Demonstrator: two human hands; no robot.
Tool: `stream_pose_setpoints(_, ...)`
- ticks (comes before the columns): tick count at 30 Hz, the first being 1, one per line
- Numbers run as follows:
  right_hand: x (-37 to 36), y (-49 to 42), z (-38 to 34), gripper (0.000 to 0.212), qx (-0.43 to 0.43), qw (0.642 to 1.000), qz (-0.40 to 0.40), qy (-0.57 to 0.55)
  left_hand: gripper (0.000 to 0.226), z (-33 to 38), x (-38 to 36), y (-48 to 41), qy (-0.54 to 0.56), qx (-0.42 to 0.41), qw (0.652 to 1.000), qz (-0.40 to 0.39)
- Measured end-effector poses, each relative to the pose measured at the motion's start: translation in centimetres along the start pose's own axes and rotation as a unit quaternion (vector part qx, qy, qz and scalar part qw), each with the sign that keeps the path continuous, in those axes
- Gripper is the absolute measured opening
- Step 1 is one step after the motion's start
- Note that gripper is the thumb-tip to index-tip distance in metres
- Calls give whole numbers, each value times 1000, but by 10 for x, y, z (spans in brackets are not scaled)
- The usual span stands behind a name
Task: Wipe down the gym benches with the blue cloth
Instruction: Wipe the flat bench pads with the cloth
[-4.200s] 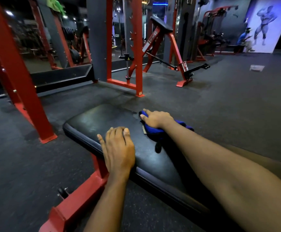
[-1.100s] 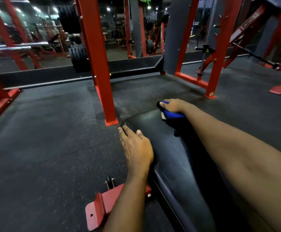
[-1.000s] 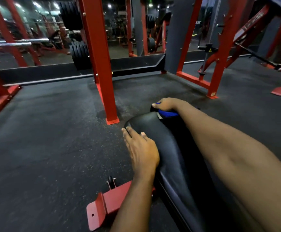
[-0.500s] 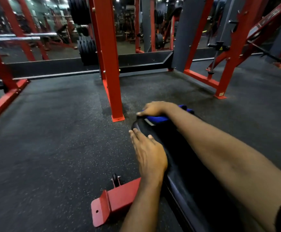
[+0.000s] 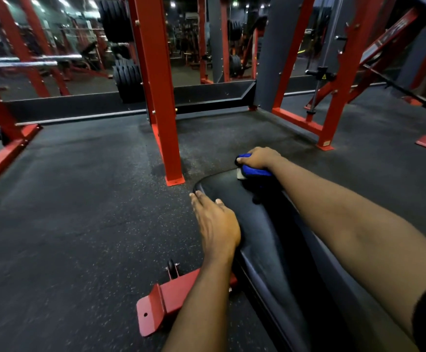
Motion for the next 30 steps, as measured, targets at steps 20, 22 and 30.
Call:
stream_pose_setpoints(20, 33, 146, 144, 81, -172, 974, 18, -146, 56, 2, 2, 4, -2, -2, 1000, 8)
stream_pose_setpoints(22, 37, 174, 155, 80, -187, 969, 24, -158, 56, 3, 4, 6, -3, -4, 1000, 11)
stream_pose_setpoints(30, 51, 288, 182, 79, -220, 966, 77, -111, 56, 7, 8, 11, -26, -17, 1000, 4)
Point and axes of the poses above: each hand's wrist, its own y-axis away from the middle knuckle, its own x-axis out of the back of the hand, z = x × y, the point moved 4 cm from there along -y, towards the middle knuckle, and after that the axes turned 14 degrees about -y, right-handed, at the moved point
